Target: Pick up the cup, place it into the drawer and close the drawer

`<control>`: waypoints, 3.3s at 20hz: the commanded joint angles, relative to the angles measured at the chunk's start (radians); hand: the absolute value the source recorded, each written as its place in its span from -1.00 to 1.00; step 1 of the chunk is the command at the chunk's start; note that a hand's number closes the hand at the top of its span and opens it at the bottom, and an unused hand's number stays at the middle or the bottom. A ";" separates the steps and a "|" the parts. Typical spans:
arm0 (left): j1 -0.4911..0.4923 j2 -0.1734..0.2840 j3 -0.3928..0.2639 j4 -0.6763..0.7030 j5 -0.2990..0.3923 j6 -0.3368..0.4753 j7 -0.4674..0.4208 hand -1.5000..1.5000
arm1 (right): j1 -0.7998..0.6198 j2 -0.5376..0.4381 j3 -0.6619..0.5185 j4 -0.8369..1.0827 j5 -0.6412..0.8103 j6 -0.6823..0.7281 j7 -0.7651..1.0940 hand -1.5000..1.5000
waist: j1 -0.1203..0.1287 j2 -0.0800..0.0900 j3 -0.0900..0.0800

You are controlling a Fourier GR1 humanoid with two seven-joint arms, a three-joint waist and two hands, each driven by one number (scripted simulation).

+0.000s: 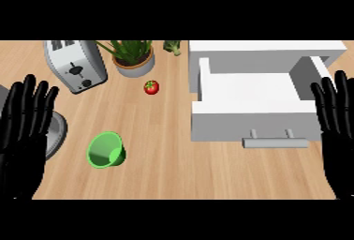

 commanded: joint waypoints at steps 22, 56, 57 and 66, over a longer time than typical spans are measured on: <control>0.130 0.219 0.173 0.359 0.553 -0.616 -0.062 -1.00 | -0.025 -0.058 -0.047 0.039 -0.002 0.082 0.048 -1.00 | 0.000 0.035 -0.017; -0.354 0.225 0.216 1.709 -0.066 -0.515 -0.990 -1.00 | -0.085 -0.079 -0.132 0.194 -0.041 0.177 -0.027 -1.00 | -0.016 0.043 -0.019; -0.368 0.217 0.213 1.726 -0.071 -0.494 -0.985 -1.00 | -0.055 -0.069 -0.124 0.181 -0.030 0.176 -0.054 -1.00 | -0.014 0.040 -0.018; -0.425 0.211 0.195 1.833 -0.098 -0.486 -1.061 -1.00 | -0.050 -0.033 -0.064 0.117 -0.003 0.158 -0.016 -1.00 | -0.027 0.044 -0.021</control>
